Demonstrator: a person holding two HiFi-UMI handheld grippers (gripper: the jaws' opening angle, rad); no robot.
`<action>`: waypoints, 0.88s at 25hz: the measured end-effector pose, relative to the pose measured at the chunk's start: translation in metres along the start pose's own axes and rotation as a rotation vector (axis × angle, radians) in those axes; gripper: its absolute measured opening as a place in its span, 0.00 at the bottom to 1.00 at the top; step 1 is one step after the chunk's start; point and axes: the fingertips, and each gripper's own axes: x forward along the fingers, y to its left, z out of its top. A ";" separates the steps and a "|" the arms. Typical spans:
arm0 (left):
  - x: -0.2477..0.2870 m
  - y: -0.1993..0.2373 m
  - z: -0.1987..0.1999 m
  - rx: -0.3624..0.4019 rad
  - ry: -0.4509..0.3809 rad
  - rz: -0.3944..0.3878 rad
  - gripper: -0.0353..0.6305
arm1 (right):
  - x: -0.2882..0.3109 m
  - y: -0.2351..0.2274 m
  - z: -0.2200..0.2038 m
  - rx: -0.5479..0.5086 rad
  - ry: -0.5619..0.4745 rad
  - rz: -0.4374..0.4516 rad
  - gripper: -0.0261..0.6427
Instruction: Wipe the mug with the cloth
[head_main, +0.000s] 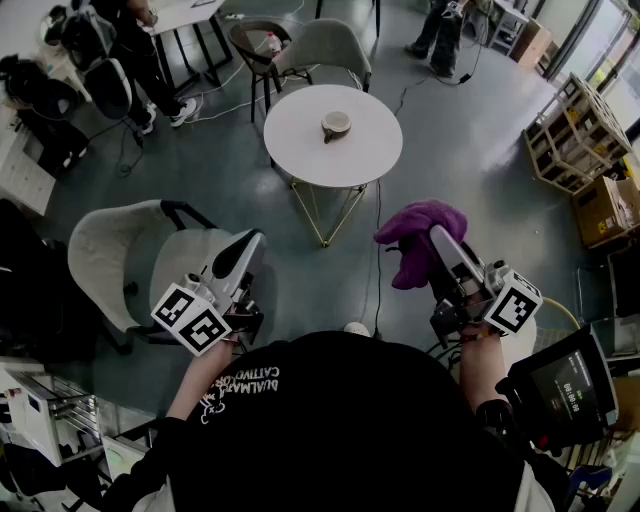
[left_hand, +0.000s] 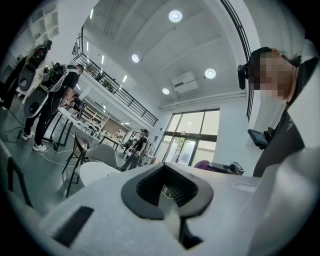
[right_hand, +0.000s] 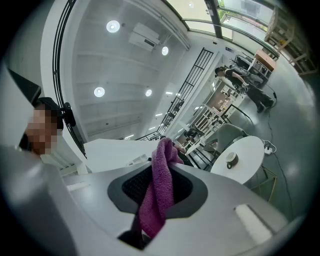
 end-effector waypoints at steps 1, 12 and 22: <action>0.001 0.000 0.000 0.000 -0.001 -0.001 0.05 | 0.001 0.001 0.001 -0.005 -0.001 -0.001 0.14; 0.033 -0.003 -0.006 -0.003 0.023 0.013 0.05 | -0.003 -0.024 0.023 0.018 0.001 -0.001 0.14; 0.086 -0.001 -0.035 -0.025 0.052 0.088 0.05 | -0.012 -0.084 0.056 0.093 0.024 0.038 0.14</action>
